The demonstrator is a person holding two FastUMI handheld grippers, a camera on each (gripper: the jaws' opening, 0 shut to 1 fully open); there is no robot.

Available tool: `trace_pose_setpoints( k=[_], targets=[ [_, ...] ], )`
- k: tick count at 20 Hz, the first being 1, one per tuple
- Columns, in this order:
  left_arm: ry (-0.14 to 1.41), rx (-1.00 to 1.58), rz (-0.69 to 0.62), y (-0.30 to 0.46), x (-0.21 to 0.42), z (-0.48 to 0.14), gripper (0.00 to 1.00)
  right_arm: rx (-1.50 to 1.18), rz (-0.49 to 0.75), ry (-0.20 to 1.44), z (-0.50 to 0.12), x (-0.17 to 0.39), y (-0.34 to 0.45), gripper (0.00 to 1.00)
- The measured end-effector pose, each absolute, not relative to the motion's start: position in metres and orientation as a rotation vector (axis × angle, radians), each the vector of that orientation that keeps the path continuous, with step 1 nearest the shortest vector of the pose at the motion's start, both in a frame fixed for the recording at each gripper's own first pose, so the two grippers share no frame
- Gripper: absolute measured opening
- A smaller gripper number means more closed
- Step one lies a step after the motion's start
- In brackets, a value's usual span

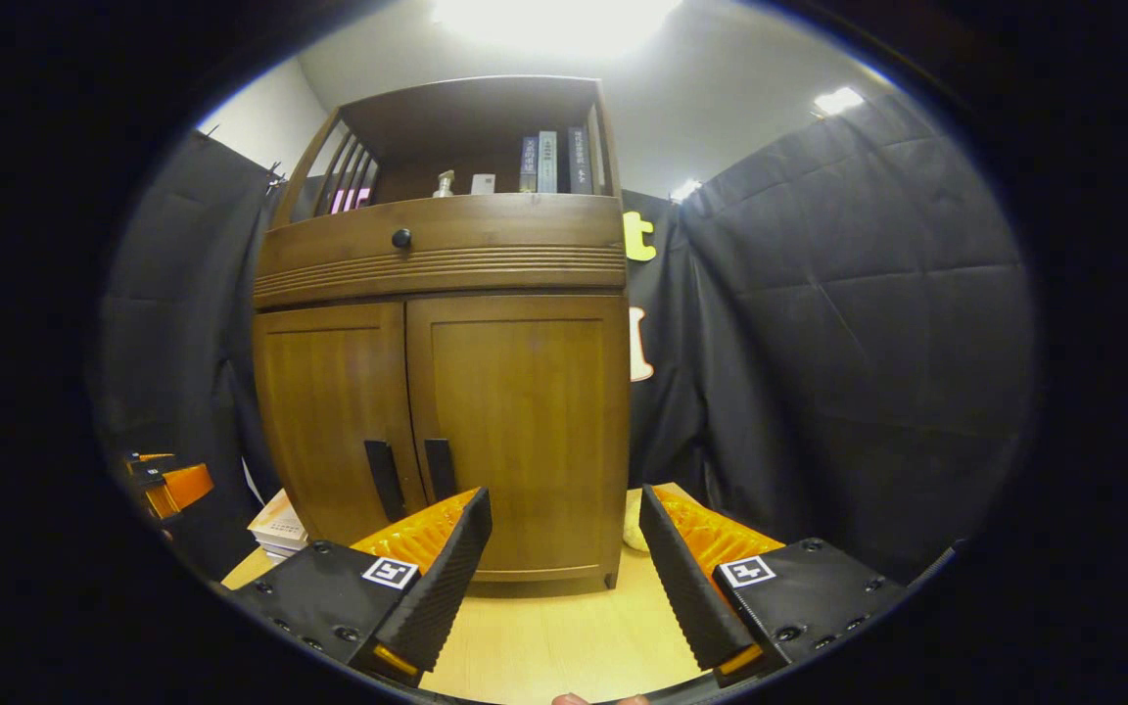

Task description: Open the right door of the double-door shoe cabinet with the right hand, and open the left door with the left hand.

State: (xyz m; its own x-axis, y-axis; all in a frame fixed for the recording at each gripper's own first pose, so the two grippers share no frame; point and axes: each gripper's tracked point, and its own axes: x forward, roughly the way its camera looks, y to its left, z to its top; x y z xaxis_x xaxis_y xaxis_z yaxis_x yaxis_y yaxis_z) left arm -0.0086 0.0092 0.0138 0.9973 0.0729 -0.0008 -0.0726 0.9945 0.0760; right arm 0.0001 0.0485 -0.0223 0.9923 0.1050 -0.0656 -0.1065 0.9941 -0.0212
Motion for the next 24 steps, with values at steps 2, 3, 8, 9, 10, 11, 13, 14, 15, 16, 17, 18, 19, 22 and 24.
trace_pose_setpoints(
  k=[2,3,8,9,10,11,13,14,15,16,17,18,19,22,24],
  targets=[
    [-0.011,0.050,0.104,0.011,-0.013,0.016,0.99,0.004,0.136,0.070,-0.025,0.003,0.060,0.96],
    [-0.016,0.024,0.121,0.012,-0.015,0.016,0.98,0.018,0.146,0.076,-0.029,0.006,0.064,0.96],
    [0.006,-0.028,0.163,0.016,-0.021,0.012,0.99,0.008,0.180,0.126,-0.037,0.027,0.072,0.96],
    [0.012,-0.029,0.155,0.014,-0.019,0.011,0.99,0.012,0.182,0.127,-0.035,0.031,0.073,0.96],
    [0.017,-0.025,0.152,0.015,-0.020,0.011,0.99,0.021,0.188,0.121,-0.032,0.037,0.076,0.96],
    [0.020,-0.015,0.156,0.016,-0.020,0.012,0.99,0.028,0.195,0.115,-0.031,0.043,0.079,0.96],
    [0.024,0.010,0.174,0.016,-0.019,0.016,0.97,0.024,0.206,0.097,-0.030,0.061,0.081,0.96],
    [0.022,0.022,0.180,0.014,-0.019,0.016,0.97,0.029,0.211,0.087,-0.029,0.071,0.082,0.93],
    [0.022,0.034,0.190,0.013,-0.017,0.017,0.97,0.040,0.222,0.084,-0.030,0.080,0.086,0.93],
    [0.022,0.039,0.201,0.013,-0.016,0.015,0.99,0.053,0.238,0.083,-0.031,0.090,0.090,0.93],
    [0.026,0.033,0.210,0.011,-0.013,0.014,0.99,0.061,0.253,0.088,-0.034,0.099,0.094,0.96],
    [0.032,0.024,0.217,0.006,-0.011,0.015,0.99,0.065,0.265,0.097,-0.038,0.109,0.098,0.96],
    [0.038,0.016,0.231,0.004,-0.008,0.016,0.99,0.068,0.275,0.109,-0.043,0.119,0.101,0.96],
    [0.050,0.006,0.291,0.004,-0.008,0.016,0.98,0.092,0.338,0.146,-0.058,0.141,0.121,0.98],
    [0.053,0.019,0.339,0.004,-0.009,0.017,0.98,0.112,0.376,0.166,-0.066,0.159,0.138,0.93]
  ],
)
